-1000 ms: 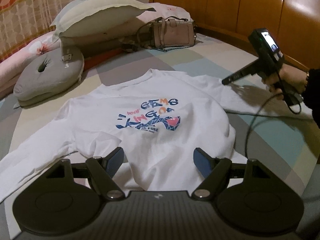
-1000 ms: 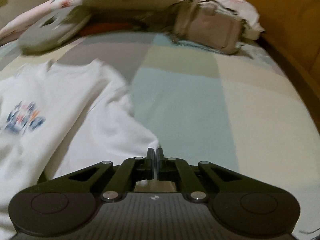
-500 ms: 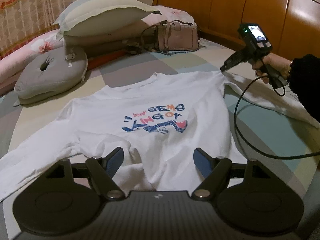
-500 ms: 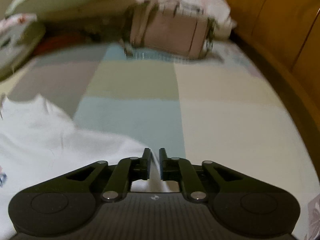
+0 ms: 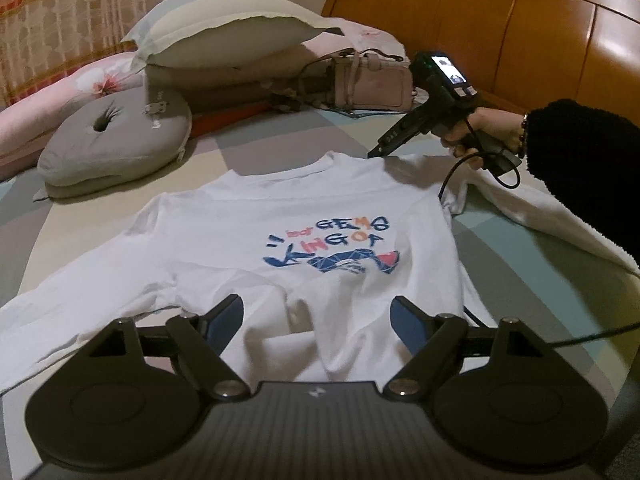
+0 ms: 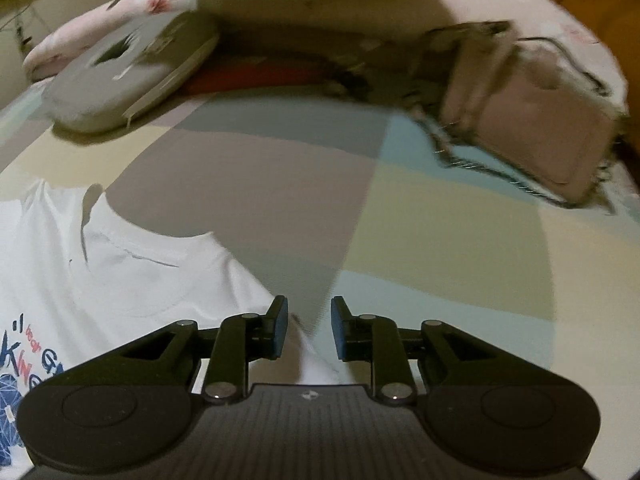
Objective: Fold clothes
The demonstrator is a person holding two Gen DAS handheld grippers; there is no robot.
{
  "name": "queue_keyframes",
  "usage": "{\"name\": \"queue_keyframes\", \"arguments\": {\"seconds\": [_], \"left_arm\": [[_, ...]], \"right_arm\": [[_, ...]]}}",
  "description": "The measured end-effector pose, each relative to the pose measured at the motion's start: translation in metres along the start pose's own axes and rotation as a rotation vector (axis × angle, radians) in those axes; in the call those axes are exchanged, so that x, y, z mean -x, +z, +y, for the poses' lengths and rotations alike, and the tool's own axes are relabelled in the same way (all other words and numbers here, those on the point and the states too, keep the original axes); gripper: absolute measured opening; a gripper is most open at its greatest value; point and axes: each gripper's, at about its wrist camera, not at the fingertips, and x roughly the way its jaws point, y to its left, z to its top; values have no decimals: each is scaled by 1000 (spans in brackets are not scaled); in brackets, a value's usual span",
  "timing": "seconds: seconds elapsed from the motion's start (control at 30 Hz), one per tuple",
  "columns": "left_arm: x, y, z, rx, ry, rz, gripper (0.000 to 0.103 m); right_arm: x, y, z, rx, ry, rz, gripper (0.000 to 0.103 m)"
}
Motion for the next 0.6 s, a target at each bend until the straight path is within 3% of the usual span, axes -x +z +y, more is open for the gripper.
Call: {"name": "queue_keyframes", "arguments": {"seconds": [0.2, 0.27, 0.37, 0.47, 0.53, 0.6], "left_arm": [[-4, -2, 6, 17, -4, -5, 81], [-6, -3, 7, 23, 0, -4, 81], [-7, -3, 9, 31, 3, -6, 81], [-6, -4, 11, 36, 6, -12, 81], [-5, -4, 13, 40, 8, -12, 81], [-4, -4, 13, 39, 9, -13, 81]], "right_arm": [[0, -13, 27, 146, 32, 37, 27], [2, -15, 32, 178, 45, 45, 13], [4, -13, 38, 224, 27, 17, 11], [8, -3, 24, 119, -37, -99, 10], [4, 3, 15, 36, -24, -110, 12], [5, 1, 15, 31, -38, -103, 17]]}}
